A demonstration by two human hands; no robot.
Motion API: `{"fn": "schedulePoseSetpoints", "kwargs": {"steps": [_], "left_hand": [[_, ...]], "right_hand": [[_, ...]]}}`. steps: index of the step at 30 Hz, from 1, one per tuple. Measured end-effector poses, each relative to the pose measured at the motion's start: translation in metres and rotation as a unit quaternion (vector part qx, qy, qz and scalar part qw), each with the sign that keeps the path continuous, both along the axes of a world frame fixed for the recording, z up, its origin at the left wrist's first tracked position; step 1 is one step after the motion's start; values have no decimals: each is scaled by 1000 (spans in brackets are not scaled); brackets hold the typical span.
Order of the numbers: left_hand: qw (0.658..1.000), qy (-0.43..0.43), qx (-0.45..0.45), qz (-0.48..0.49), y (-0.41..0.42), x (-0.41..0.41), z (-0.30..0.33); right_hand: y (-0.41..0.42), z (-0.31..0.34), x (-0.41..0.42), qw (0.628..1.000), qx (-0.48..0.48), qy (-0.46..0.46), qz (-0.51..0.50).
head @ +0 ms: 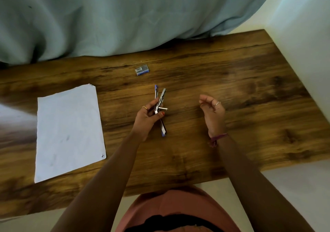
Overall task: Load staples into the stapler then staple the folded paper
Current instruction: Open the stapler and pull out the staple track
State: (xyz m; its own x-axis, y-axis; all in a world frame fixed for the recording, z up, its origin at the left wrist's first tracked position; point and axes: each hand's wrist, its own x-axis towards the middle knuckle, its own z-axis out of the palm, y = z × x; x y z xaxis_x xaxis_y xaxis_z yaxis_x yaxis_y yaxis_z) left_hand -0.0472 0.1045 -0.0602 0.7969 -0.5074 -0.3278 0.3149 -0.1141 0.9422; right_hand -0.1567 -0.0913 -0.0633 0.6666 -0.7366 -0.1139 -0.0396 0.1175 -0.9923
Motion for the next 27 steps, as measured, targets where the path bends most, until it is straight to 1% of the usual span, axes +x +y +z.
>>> {"fn": "schedulePoseSetpoints", "kwargs": {"steps": [3, 6, 9, 12, 14, 15, 16, 18, 20, 22, 24, 27], "left_hand": [[999, 14, -22, 35, 0, -2, -2], [998, 10, -29, 54, -1, -3, -2], [998, 6, -24, 64, -2, -4, -2], [998, 6, -18, 64, -2, -3, -2], [998, 30, -25, 58, 0, -2, -2], [996, 59, -44, 59, 1, -2, -2], [990, 97, -78, 65, 2, -3, -2], [972, 160, -153, 77, 3, -8, -2], [961, 182, -192, 85, 0, -13, -2], [953, 185, -216, 102, -5, -16, 1], [947, 178, -237, 122, -11, -17, 4], [943, 176, -249, 134, -16, -14, 8]], "right_hand": [[15, -1, -8, 1000, 14, -4, -6], [30, -2, -13, 1000, -10, 5, 17], [37, -2, -14, 994, -84, 32, 55], [39, -4, -13, 981, -165, 73, 68], [42, -4, -12, 968, -219, 94, 74], [45, -3, -11, 964, -235, 98, 80], [49, -1, -10, 963, -235, 99, 86], [58, 6, -7, 973, -183, 97, 101], [69, 15, -2, 979, -108, 102, 141], [78, 20, 1, 974, -70, 102, 187], [81, 23, 3, 968, -93, 120, 198], [71, 25, 6, 967, -136, 129, 172]]}}
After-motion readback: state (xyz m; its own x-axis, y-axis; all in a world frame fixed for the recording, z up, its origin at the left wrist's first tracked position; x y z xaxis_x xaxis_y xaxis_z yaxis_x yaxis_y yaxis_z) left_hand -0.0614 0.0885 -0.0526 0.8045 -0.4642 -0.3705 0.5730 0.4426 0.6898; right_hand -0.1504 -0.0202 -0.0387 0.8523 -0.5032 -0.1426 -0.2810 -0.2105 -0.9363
